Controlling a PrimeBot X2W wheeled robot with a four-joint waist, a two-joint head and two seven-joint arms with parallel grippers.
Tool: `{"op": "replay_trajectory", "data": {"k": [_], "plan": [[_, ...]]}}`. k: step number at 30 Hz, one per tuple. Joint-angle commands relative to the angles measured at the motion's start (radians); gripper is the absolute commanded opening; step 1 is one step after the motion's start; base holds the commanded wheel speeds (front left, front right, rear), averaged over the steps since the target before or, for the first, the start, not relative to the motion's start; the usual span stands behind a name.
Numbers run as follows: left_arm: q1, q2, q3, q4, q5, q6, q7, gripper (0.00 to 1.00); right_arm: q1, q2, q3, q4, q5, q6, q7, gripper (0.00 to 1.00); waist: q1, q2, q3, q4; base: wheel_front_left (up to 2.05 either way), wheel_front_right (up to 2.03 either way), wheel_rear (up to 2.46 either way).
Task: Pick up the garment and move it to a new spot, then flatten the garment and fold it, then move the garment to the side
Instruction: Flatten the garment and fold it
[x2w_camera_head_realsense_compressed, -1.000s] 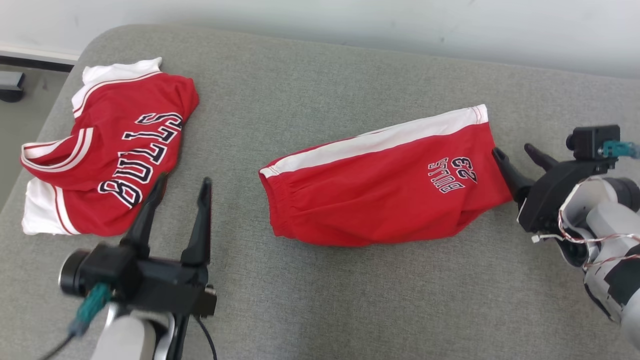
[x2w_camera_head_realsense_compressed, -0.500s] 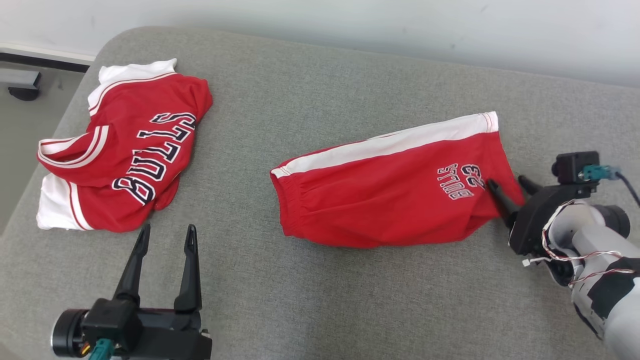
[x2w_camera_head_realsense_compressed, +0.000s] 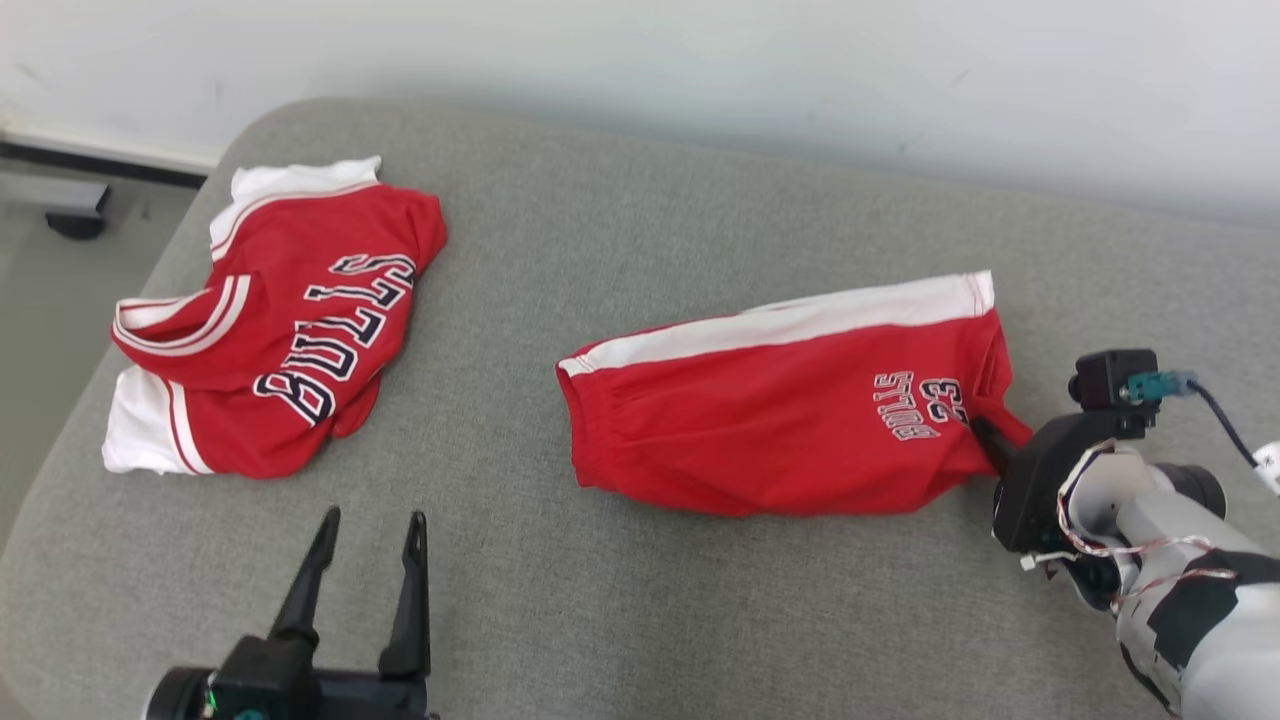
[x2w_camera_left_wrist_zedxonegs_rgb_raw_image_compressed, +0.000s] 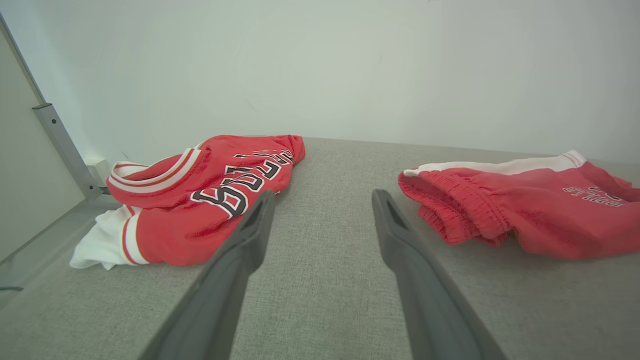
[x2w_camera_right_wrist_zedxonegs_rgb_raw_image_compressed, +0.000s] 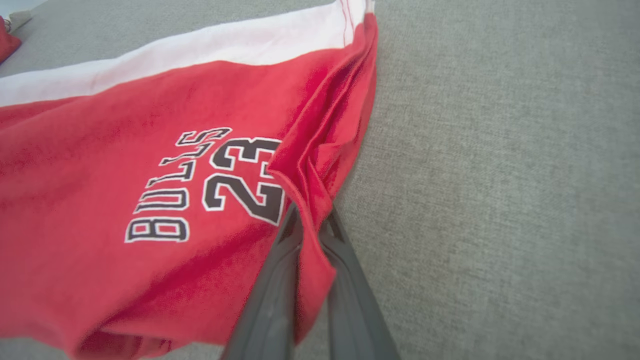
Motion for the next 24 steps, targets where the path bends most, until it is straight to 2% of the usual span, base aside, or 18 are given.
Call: {"op": "replay_trajectory", "data": {"k": [1, 6, 17, 23, 24], "plan": [[0.025, -0.003, -0.004, 0.008, 0.007, -0.004, -0.002, 1.00, 0.025, 0.004, 0.005, -0.002, 0.008, -0.002, -0.012, 0.00, 0.0000, 0.0000, -0.037, -0.015, 0.00, 0.00, 0.00], [0.061, 0.001, -0.008, 0.021, 0.011, -0.008, -0.002, 1.00, 0.072, -0.008, 0.005, -0.042, 0.036, -0.002, -0.048, 0.00, 0.0000, 0.0000, -0.087, -0.051, 0.00, 0.00, 0.00], [0.109, 0.002, -0.021, 0.017, 0.007, -0.007, -0.002, 1.00, 0.269, -0.089, -0.019, -0.138, 0.099, -0.002, -0.117, 0.00, 0.0000, 0.0000, -0.134, -0.125, 0.00, 0.00, 0.00], [0.118, 0.001, -0.010, 0.013, 0.009, -0.007, -0.002, 1.00, 0.325, -0.098, -0.034, -0.163, 0.096, -0.002, -0.143, 0.00, 0.0000, 0.0000, -0.133, -0.145, 0.00, 0.00, 0.00], [0.117, 0.001, -0.007, 0.013, 0.009, -0.007, -0.002, 1.00, 0.333, -0.093, -0.038, -0.165, 0.095, -0.002, -0.148, 0.04, 0.0000, 0.0000, -0.133, -0.148, 0.00, 0.00, 0.00]]}}
